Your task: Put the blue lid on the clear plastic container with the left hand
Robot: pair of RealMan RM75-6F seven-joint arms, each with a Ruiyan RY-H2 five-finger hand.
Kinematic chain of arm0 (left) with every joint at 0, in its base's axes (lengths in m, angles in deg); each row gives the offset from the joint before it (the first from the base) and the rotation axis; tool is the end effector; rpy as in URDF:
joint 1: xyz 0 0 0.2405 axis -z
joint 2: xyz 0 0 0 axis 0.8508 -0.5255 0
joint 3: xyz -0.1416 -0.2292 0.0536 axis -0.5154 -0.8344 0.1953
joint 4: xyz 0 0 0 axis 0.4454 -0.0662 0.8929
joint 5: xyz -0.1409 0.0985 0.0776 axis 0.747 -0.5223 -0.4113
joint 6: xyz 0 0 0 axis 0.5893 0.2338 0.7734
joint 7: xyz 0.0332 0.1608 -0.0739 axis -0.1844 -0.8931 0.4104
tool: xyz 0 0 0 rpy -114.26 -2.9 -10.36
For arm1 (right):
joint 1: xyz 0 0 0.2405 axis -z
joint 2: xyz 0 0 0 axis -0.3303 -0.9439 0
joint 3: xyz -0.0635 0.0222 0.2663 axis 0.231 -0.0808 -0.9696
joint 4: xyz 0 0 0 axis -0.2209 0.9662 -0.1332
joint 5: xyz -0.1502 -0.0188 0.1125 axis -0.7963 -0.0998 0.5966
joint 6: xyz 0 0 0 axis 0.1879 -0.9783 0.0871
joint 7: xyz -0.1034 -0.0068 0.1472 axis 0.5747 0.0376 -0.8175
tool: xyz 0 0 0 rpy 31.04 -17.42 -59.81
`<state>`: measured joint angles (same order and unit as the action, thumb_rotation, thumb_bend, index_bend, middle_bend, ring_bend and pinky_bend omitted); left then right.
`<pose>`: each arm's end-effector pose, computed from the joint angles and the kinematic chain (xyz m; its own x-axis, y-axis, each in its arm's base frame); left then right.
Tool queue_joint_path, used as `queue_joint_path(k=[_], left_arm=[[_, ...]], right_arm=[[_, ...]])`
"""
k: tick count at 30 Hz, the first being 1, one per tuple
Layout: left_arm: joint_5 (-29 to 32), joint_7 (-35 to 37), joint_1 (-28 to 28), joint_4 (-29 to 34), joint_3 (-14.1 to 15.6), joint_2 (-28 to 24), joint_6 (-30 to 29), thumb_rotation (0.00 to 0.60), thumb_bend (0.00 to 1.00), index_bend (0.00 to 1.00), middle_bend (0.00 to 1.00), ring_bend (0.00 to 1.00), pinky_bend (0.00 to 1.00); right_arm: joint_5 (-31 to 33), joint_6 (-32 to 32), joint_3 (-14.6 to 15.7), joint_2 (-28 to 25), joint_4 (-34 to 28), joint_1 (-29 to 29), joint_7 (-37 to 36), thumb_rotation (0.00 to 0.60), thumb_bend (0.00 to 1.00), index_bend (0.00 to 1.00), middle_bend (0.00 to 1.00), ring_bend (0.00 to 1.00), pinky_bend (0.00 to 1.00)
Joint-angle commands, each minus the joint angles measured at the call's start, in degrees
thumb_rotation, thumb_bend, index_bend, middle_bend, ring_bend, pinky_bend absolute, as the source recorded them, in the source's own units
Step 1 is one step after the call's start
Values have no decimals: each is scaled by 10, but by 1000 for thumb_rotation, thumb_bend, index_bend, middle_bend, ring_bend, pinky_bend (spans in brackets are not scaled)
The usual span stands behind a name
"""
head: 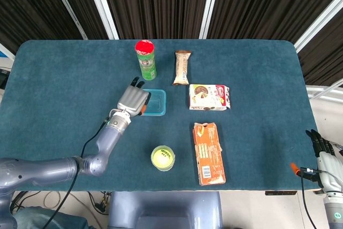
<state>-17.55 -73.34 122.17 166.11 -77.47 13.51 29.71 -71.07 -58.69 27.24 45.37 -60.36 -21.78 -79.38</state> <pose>-0.0662 0.4536 -0.0248 0.6233 0.2054 0.7545 0.7576 -0.3977 -0.5176 -0.3383 -0.2064 0.1943 0.0749 -0.0631 0.9952 -0.9701 0.2264 0.0873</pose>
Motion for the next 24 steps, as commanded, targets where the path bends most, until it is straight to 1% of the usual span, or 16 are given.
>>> queue_joint_path(k=[1, 6, 11, 19, 24], left_arm=[[-17, 19, 7, 10, -13, -4, 7, 600, 514, 678, 548, 123, 46], [0, 15, 28, 2, -16, 8, 39, 600, 514, 678, 548, 123, 44], [44, -13, 58, -25, -11, 33, 61, 600, 514, 678, 548, 123, 42], [79, -21, 84, -87, -10, 75, 77, 600, 514, 680, 551, 123, 42], [89, -25, 88, -96, -3, 78, 79, 600, 513, 683, 551, 123, 42]], right_arm=[[0, 0, 0, 0, 0, 0, 0, 600, 291, 74, 0, 0, 0], [1, 2, 0, -1, -1, 0, -1, 600, 292, 74, 0, 0, 0], [3, 1, -1, -1, -1, 0, -3, 600, 291, 74, 0, 0, 0], [2, 1, 0, -2, -1, 1, -4, 600, 292, 74, 0, 0, 0], [2, 1, -1, -1, -1, 0, -3, 600, 292, 74, 0, 0, 0]])
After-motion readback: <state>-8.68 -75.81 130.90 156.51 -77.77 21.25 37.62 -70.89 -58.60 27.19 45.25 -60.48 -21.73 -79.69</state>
